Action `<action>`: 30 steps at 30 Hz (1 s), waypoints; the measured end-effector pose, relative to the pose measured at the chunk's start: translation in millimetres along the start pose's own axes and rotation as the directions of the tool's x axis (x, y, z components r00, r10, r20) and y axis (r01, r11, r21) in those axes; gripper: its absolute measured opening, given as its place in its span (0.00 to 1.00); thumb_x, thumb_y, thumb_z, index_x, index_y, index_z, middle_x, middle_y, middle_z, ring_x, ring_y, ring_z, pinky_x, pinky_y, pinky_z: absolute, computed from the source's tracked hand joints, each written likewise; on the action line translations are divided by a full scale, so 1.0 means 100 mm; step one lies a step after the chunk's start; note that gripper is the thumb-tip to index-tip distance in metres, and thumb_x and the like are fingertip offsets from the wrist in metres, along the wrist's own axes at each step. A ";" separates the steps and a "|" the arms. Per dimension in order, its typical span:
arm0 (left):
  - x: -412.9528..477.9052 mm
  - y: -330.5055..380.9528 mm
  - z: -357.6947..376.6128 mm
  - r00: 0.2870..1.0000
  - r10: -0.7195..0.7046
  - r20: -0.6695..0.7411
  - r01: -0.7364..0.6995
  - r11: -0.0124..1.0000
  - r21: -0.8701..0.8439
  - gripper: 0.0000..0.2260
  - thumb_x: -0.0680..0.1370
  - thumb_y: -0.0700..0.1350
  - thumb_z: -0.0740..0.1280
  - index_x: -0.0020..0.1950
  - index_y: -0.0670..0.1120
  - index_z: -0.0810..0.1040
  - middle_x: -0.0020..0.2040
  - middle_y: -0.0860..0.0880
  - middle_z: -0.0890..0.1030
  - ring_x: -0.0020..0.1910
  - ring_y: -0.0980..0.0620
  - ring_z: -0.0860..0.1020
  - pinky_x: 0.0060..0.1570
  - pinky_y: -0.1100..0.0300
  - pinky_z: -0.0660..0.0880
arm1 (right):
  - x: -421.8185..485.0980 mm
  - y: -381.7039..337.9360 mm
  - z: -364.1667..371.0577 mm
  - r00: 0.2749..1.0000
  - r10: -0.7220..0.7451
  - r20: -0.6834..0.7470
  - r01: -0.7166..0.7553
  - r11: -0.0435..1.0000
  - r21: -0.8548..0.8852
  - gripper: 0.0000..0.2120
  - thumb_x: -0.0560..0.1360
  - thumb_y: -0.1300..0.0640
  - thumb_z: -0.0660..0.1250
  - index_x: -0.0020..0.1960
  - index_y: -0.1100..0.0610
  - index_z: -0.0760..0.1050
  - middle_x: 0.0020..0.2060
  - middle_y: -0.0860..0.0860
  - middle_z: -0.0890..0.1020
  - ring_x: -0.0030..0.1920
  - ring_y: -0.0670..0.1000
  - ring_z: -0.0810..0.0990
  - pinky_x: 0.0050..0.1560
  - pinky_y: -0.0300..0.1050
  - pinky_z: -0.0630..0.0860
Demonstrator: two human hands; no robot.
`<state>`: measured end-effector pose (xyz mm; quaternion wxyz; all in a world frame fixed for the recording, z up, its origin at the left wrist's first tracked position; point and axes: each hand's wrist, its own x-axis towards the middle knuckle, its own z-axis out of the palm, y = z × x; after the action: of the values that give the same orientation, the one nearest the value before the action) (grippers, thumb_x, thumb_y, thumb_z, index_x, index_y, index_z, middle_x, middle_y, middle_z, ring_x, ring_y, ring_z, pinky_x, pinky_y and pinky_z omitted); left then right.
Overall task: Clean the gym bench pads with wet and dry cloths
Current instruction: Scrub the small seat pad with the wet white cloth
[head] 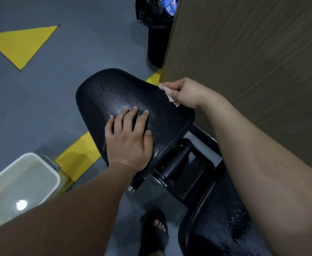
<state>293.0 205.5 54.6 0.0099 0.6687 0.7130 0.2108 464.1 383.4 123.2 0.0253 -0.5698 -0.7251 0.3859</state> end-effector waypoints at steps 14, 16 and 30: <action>0.09 -0.16 -0.54 0.926 0.007 0.377 0.060 0.985 -0.164 0.27 0.81 0.57 0.59 0.80 0.55 0.60 0.81 0.50 0.58 0.81 0.48 0.52 0.79 0.41 0.47 | -0.36 -0.08 0.50 0.978 -0.016 -0.209 -0.041 0.963 -0.265 0.25 0.80 0.63 0.61 0.70 0.40 0.74 0.66 0.55 0.73 0.62 0.53 0.78 0.70 0.45 0.72; 0.04 -0.40 -0.67 0.894 -0.093 0.438 0.177 0.972 -0.155 0.35 0.79 0.61 0.64 0.82 0.53 0.55 0.82 0.49 0.53 0.81 0.46 0.50 0.79 0.40 0.47 | -0.16 -0.04 0.58 0.963 -0.034 -0.269 -0.047 0.956 -0.288 0.22 0.78 0.62 0.62 0.65 0.41 0.74 0.60 0.55 0.77 0.60 0.53 0.80 0.67 0.45 0.75; 0.06 -1.17 -0.64 0.697 0.013 0.717 0.211 0.952 -0.223 0.61 0.69 0.69 0.73 0.81 0.49 0.31 0.81 0.51 0.30 0.81 0.47 0.35 0.81 0.47 0.46 | 0.09 -0.60 0.97 0.918 -0.194 -0.345 0.021 0.895 -0.446 0.26 0.74 0.68 0.60 0.66 0.48 0.78 0.60 0.52 0.80 0.57 0.57 0.76 0.60 0.40 0.72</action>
<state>162.4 190.6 77.8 0.3925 0.6492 0.6504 0.0371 366.4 336.6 87.3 0.0599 -0.5832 -0.8046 0.0947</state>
